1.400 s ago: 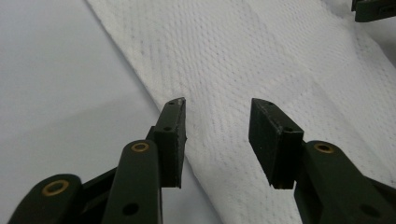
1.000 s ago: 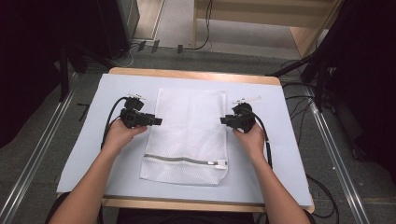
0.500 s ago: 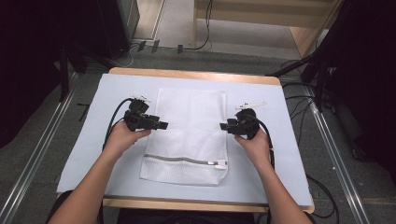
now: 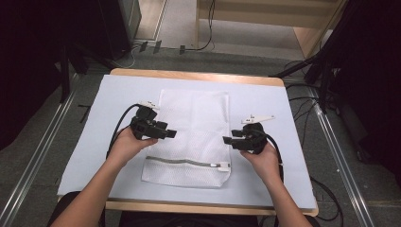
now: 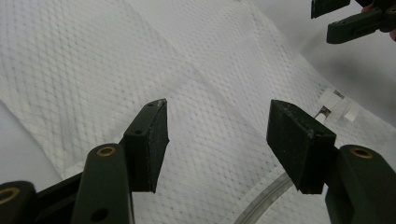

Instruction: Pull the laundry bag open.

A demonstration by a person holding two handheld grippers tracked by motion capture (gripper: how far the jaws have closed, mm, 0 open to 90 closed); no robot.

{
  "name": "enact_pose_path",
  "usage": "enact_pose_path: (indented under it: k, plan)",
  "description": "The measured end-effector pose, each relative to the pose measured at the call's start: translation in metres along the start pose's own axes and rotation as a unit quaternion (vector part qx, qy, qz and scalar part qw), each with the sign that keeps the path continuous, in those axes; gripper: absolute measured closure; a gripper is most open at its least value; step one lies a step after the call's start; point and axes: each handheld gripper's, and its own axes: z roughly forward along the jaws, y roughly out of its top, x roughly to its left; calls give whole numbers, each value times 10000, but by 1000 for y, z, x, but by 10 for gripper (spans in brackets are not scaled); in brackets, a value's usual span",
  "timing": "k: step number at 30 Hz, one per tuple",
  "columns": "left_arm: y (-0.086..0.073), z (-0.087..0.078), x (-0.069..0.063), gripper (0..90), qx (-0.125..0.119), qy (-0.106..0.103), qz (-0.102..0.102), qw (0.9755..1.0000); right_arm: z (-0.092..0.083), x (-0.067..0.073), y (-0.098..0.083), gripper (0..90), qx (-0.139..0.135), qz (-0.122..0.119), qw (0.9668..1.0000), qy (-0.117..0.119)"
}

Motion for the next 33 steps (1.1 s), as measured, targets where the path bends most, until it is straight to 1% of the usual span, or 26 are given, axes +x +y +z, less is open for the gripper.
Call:
enact_pose_path:
  k: [4,7,9,12,14,16,18,19,20,22,24,28,31,33]
  plan:
    - [-1,3,-9,403,14,-28,90,10000,-3,5,-6,530,66,5,10000,46]
    - [0,6,-16,408,11,-134,67,9999,-5,9,-9,558,89,6,10000,45]
    - [1,9,-21,423,2,-208,109,9997,-7,11,-10,599,123,17,9999,49]
    - [4,17,-29,436,45,-262,248,9993,-9,14,-13,666,147,19,9999,52]
    - [5,22,-35,439,105,-298,377,9988,-9,17,-15,713,156,4,9999,36]
    - [5,27,-40,448,113,-316,447,9984,-10,19,-17,760,191,-18,9998,62]
    - [6,31,-43,461,103,-368,473,9981,-10,21,-19,799,228,-40,9997,64]
    - [6,32,-45,465,91,-391,495,9980,-10,22,-21,820,267,6,9996,76]
    - [6,34,-46,472,90,-417,503,9978,-11,23,-23,833,285,-3,9996,91]
    - [5,37,-48,498,122,-456,529,9975,-11,25,-28,864,356,19,9993,150]
    - [5,40,-50,534,98,-506,517,9973,-9,27,-31,895,455,-32,9988,164]
    - [5,47,-53,557,157,-581,603,9964,-4,27,-35,900,599,-61,9979,252]
    - [4,50,-57,606,242,-569,690,9957,1,28,-38,900,730,-98,9968,319]
    - [4,52,-58,624,224,-586,671,9958,3,29,-39,900,775,-152,9963,330]
